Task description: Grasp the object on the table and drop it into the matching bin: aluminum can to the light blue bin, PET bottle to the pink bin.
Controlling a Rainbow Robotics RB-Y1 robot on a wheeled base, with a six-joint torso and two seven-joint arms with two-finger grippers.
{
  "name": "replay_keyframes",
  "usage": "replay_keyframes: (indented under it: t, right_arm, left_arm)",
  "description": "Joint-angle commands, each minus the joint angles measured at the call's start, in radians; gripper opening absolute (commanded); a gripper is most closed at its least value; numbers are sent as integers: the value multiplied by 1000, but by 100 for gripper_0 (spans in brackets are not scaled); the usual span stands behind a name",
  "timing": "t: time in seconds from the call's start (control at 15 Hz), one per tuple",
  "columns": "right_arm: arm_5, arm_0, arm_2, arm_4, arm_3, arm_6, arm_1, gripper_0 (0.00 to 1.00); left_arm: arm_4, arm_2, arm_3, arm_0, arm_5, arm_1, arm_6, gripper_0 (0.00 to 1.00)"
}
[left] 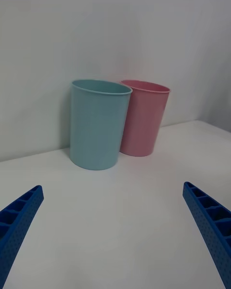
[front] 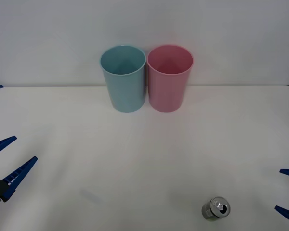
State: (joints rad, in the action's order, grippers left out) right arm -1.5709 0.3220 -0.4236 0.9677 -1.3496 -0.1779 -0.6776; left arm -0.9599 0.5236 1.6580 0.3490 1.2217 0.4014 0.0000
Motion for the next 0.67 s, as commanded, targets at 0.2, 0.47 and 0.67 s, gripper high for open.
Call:
replay_keyframes:
  t: [0.2, 0.47, 0.67]
  right_arm:
    - [0, 8, 39, 39, 15, -51, -10, 100]
    - [0, 6, 71, 39, 89, -97, -7, 100]
    - [0, 8, 77, 37, 148, -198, 20, 100]
  left_arm:
    - [0, 0, 0, 0, 0, 0, 0, 100]
    - [0, 0, 0, 0, 0, 0, 0, 100]
    - [0, 0, 0, 0, 0, 0, 0, 100]
